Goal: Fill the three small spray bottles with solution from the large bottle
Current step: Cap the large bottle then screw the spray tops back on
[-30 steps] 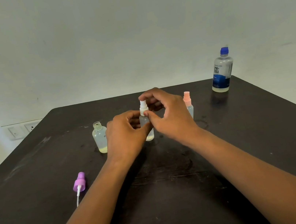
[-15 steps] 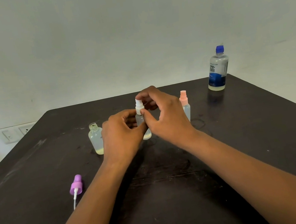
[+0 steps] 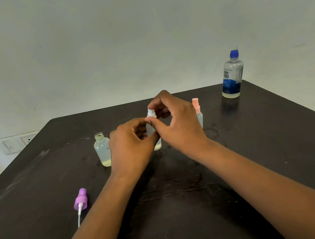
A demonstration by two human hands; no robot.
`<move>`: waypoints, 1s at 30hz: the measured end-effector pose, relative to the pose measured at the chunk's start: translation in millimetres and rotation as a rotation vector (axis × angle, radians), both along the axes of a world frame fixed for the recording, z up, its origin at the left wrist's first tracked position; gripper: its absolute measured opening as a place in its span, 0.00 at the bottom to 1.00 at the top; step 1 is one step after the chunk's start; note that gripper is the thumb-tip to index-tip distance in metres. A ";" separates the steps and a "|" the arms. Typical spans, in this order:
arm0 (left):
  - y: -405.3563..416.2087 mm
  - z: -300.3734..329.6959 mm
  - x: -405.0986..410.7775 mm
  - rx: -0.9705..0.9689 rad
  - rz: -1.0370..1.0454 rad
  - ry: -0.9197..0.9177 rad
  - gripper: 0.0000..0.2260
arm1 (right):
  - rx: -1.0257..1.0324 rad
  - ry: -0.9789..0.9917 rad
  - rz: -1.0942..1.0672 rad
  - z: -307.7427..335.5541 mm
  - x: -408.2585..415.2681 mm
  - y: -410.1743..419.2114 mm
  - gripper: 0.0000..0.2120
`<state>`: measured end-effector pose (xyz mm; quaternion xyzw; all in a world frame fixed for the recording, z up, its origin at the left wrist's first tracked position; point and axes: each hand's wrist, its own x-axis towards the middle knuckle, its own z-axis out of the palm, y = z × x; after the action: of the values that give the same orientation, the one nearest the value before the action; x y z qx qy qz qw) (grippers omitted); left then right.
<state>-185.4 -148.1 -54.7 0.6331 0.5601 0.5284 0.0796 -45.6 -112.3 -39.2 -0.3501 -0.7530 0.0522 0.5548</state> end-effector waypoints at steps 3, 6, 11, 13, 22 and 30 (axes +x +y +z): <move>0.6 -0.2 0.8 0.003 -0.002 -0.005 0.15 | 0.003 -0.001 -0.022 2.0 1.6 -1.1 0.12; 0.3 -0.2 0.3 -0.003 -0.007 0.003 0.14 | -0.026 0.000 0.007 2.5 2.3 -2.5 0.11; 0.2 0.0 -0.1 -0.001 -0.003 -0.002 0.14 | -0.072 0.006 0.031 2.3 -0.5 -3.3 0.12; 0.0 -0.3 0.4 0.010 -0.006 0.000 0.14 | -0.021 0.047 -0.039 2.6 -1.3 -4.8 0.13; 0.3 0.1 0.3 0.020 -0.021 -0.003 0.14 | -0.102 0.050 0.073 6.1 -0.7 -6.0 0.13; 0.9 -0.5 0.7 0.010 -0.059 0.039 0.14 | -0.070 0.054 -0.030 6.3 0.0 -5.4 0.17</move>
<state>-184.7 -147.2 -55.2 0.6597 0.5401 0.5164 0.0810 -45.6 -117.7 -32.9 -0.3789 -0.7301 0.0799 0.5631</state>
